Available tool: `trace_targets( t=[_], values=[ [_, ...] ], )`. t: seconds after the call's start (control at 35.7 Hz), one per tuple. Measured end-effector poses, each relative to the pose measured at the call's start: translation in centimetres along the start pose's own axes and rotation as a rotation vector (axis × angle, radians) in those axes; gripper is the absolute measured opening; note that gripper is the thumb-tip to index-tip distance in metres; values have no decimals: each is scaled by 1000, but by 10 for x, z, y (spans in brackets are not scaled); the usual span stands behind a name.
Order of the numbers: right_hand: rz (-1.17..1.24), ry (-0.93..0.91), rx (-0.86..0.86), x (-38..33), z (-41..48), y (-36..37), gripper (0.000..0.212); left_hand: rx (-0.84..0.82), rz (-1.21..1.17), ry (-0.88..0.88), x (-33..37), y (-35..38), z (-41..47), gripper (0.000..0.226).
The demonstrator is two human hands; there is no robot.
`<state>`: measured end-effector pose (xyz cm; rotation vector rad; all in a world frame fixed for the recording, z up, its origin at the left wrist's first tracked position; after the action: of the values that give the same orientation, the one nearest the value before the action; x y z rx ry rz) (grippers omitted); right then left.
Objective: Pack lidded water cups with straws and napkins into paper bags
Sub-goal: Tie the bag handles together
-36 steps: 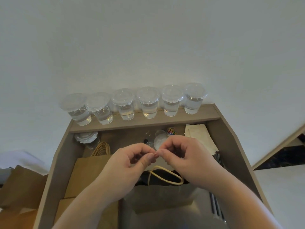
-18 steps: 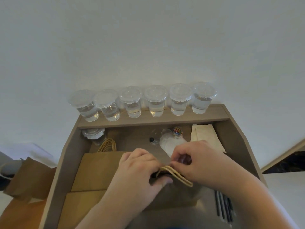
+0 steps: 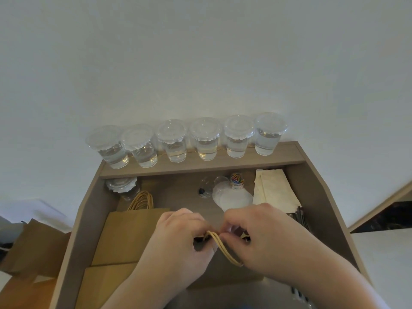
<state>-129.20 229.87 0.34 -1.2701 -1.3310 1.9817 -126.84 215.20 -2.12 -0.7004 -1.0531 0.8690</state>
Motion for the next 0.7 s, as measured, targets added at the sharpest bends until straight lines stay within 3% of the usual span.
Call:
trace_targets(
  t=[0.28,0.42,0.59,0.64,0.7],
  values=[
    [-64,22,3,5,7,13,18,-61,-33,28,0,-1,1,30],
    [-60,66,-23,10,8,17,20,-101,62,55,-11,-4,-4,38],
    [-66,39,-29,4,15,24,19,-106,15,56,-11,-4,-2,15],
    [-45,30,-11,7,18,22,22,-80,-31,20,-15,-6,-1,12],
    [80,36,29,10,18,16,40,-67,-68,-8,-20,-9,-1,16]
  ],
)
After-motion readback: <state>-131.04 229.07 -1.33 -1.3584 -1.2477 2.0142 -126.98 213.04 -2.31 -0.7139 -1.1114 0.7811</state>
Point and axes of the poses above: each hand's wrist, its own z-axis towards the middle knuckle, its own y-axis out of the palm, x = y × z, the point moved 8 cm from there along z, towards the middle knuckle, and after that the axes turned 13 degrees about x, right-handed, at the moved point
